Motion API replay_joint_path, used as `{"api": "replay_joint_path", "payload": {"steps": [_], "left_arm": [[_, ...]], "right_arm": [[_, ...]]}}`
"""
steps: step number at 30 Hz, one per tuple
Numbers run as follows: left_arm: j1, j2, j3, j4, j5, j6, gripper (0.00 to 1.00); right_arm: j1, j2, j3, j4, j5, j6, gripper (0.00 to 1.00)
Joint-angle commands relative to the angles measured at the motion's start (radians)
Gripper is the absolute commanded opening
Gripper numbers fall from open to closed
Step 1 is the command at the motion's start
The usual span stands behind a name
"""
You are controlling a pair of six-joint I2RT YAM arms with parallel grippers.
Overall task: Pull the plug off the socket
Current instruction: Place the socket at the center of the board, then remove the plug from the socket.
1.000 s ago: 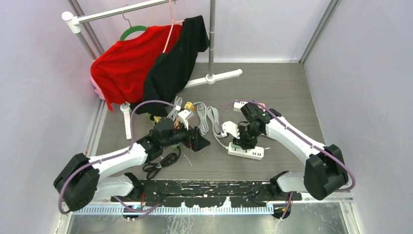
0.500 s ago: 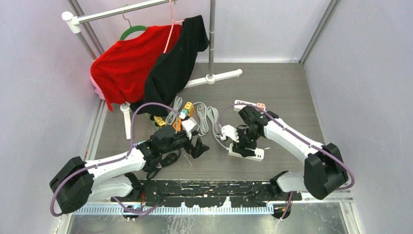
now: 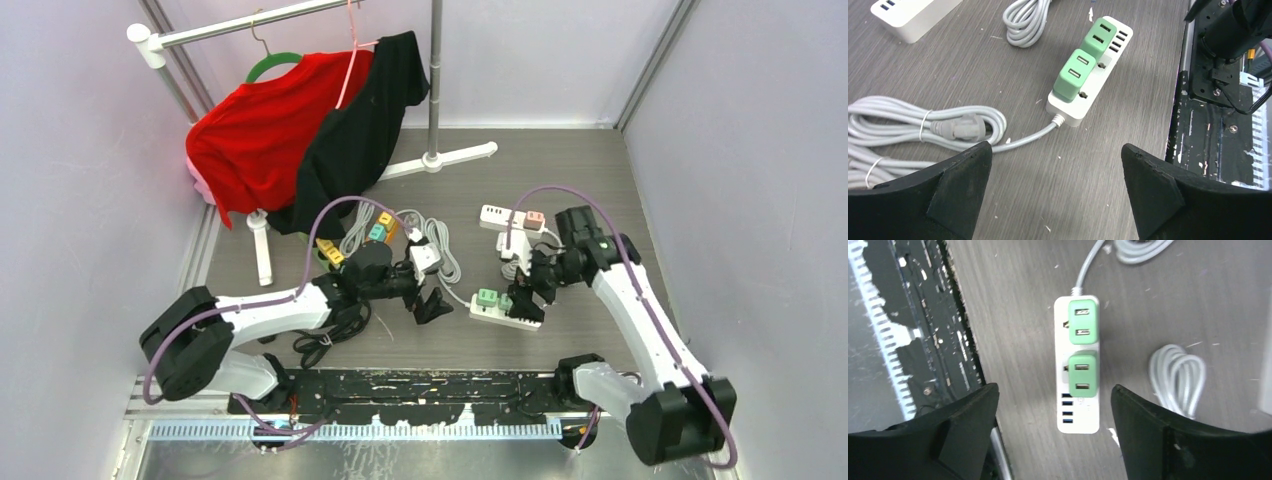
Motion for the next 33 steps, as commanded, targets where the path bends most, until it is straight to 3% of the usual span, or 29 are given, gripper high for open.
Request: {"api": "replay_joint_path", "payload": {"steps": [1,3,12,16,23,33], "left_arm": [[-0.003,0.067,0.081,0.086,0.093,0.074,0.99],[-0.003,0.115,0.122,0.068,0.146,0.105,1.0],[-0.007,0.268,0.215,0.039,0.278,0.225,0.95],[-0.013,0.337,0.268,0.04,0.314,0.224,0.92],[-0.028,0.44,0.354,0.04,0.335,0.211,0.82],[-0.033,0.519,0.415,0.041,0.352,0.189,0.66]], "right_arm": [[-0.078,-0.161,-0.033,0.059,-0.133,-0.076,0.94],[-0.079,-0.241,-0.088,0.12,-0.12,-0.14,1.0],[-0.079,-0.327,-0.26,0.131,-0.186,-0.314,1.0],[-0.079,-0.268,-0.294,0.292,-0.147,-0.144,0.89],[-0.089,-0.174,-0.336,0.434,-0.098,-0.101,0.75],[-0.092,-0.068,-0.348,0.423,-0.102,-0.252,0.59]]}}
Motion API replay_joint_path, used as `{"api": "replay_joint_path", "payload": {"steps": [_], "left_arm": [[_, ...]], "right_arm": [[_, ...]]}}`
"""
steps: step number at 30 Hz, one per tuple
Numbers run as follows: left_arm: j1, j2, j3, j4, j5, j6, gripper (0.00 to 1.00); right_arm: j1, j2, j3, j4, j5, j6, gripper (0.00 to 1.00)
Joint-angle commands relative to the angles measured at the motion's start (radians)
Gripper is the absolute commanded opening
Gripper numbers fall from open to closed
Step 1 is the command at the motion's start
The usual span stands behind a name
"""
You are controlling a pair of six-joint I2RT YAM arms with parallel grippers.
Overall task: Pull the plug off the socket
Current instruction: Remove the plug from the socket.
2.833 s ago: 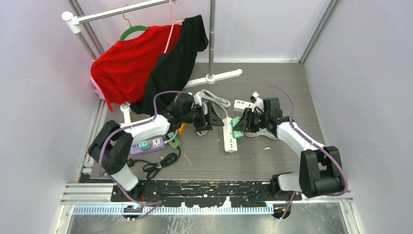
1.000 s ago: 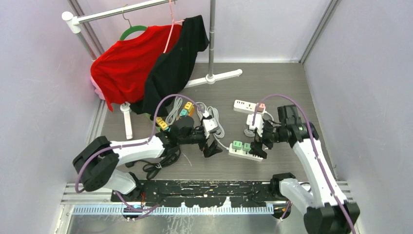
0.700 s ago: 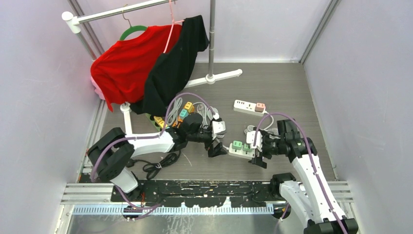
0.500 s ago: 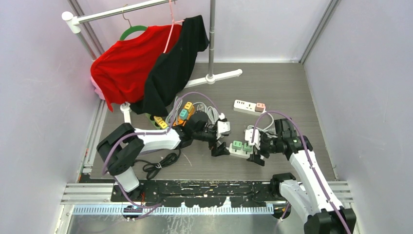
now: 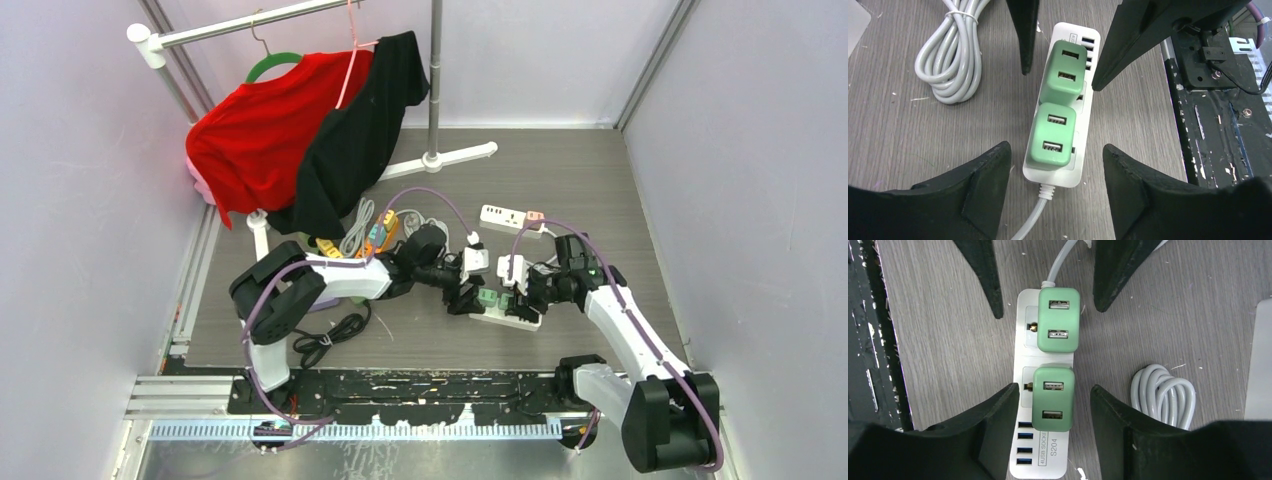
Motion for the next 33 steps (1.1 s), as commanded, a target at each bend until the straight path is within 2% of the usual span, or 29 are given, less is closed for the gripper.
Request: {"api": "replay_joint_path", "payload": {"steps": [1,9,13,16,21,24,28,31,33], "left_arm": [[-0.007,0.025,0.058,0.039,0.034,-0.01,0.65],[-0.019,0.066,0.085,0.039,0.048,-0.022,0.55],[-0.019,0.076,0.09,0.038,0.048,-0.023,0.47],[-0.02,0.081,0.096,0.031,0.048,-0.023,0.37],[-0.021,0.081,0.097,0.011,0.049,-0.016,0.11],[-0.024,0.076,0.086,-0.002,0.047,-0.006,0.01],[-0.041,0.068,0.061,-0.054,0.028,0.051,0.0],[-0.051,0.062,0.034,-0.081,0.011,0.081,0.0],[-0.054,0.058,0.012,-0.083,0.001,0.09,0.0]], "right_arm": [[-0.003,0.021,-0.007,0.02,-0.021,-0.086,0.57],[-0.004,0.051,-0.008,0.021,-0.058,-0.131,0.42],[-0.001,0.057,-0.01,0.033,-0.077,-0.137,0.33],[0.0,0.063,-0.011,0.032,-0.082,-0.151,0.29],[0.012,0.064,-0.013,0.014,-0.096,-0.171,0.21],[0.026,0.065,-0.005,0.01,-0.109,-0.155,0.14],[0.03,0.071,-0.005,0.137,-0.095,0.036,0.07],[0.026,0.075,-0.006,0.169,-0.062,0.039,0.01],[0.02,0.078,0.001,0.128,-0.051,-0.014,0.01]]}}
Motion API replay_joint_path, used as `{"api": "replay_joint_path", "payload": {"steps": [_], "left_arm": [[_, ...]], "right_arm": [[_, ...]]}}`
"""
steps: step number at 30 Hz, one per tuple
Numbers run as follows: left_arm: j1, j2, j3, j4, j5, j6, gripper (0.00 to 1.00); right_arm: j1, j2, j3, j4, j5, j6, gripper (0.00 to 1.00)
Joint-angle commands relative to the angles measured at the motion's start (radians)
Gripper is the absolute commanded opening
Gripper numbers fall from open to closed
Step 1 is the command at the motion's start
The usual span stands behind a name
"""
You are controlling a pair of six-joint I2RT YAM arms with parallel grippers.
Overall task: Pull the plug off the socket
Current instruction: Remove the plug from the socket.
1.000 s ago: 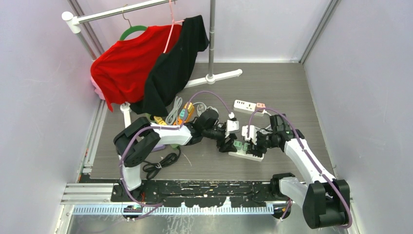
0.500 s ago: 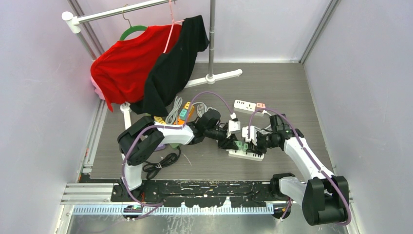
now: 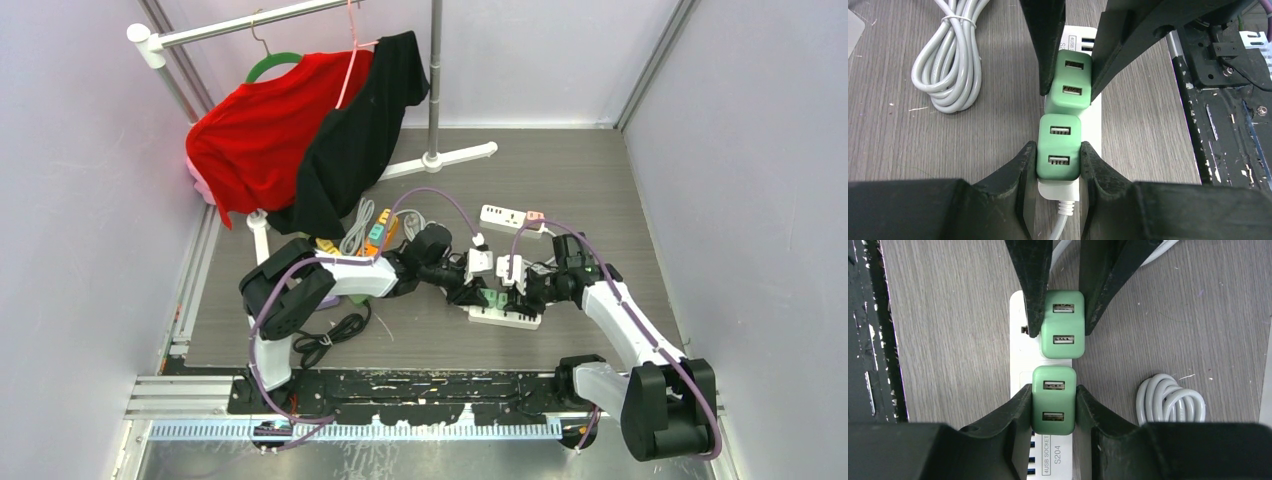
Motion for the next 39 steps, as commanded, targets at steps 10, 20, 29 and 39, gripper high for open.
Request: {"api": "replay_joint_path", "payload": {"steps": [10,20,29,39], "left_arm": [[-0.061,-0.016,-0.099,-0.083,-0.071,0.087,0.0],[-0.07,-0.012,-0.128,-0.087,-0.098,0.084,0.0],[-0.071,-0.007,-0.139,-0.085,-0.105,0.078,0.0],[-0.071,-0.002,-0.153,-0.076,-0.108,0.058,0.0]], "right_arm": [[0.038,-0.037,-0.034,-0.093,-0.05,-0.276,0.01],[-0.008,0.006,0.028,0.067,-0.078,0.015,0.01],[-0.003,-0.014,0.009,-0.233,-0.099,-0.362,0.01],[-0.022,-0.037,0.037,0.013,-0.129,0.041,0.01]]}}
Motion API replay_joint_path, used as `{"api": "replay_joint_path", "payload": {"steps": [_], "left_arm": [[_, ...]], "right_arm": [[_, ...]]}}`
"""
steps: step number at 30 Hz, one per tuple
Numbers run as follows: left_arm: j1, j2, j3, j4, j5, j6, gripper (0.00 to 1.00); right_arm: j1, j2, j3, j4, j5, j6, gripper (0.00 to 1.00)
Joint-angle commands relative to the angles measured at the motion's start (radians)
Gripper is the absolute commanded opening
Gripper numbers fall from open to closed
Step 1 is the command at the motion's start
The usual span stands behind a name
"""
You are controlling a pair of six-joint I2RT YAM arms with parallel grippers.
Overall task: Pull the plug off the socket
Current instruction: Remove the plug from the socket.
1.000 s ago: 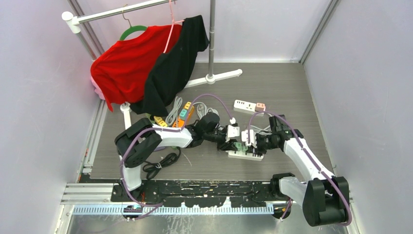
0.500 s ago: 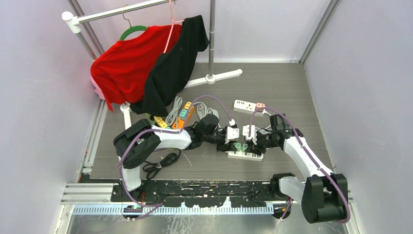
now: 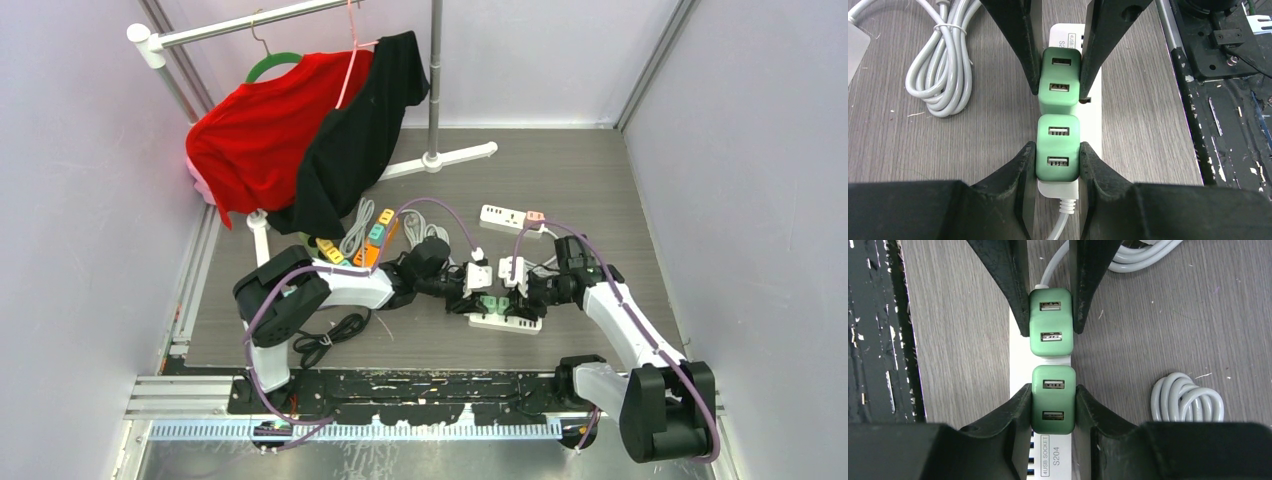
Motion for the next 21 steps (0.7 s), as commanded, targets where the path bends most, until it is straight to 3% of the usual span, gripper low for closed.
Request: {"api": "replay_joint_path", "payload": {"steps": [1,8,14,19,21], "left_arm": [[-0.019,0.046,-0.063,-0.148,-0.022,-0.008,0.0],[-0.021,0.043,-0.075,-0.141,-0.03,-0.02,0.0],[-0.023,0.044,-0.075,-0.136,-0.036,-0.031,0.0],[-0.023,0.022,-0.085,-0.106,-0.069,-0.078,0.02],[-0.024,-0.006,-0.081,-0.097,-0.098,-0.105,0.14]], "right_arm": [[-0.012,-0.029,0.042,0.028,-0.096,0.015,0.01],[-0.013,-0.081,0.049,-0.303,-0.067,-0.363,0.01],[-0.032,-0.123,0.059,-0.036,-0.092,0.067,0.01],[-0.071,-0.13,0.113,-0.073,-0.099,0.117,0.01],[-0.091,-0.13,0.13,-0.09,-0.077,0.161,0.01]]}}
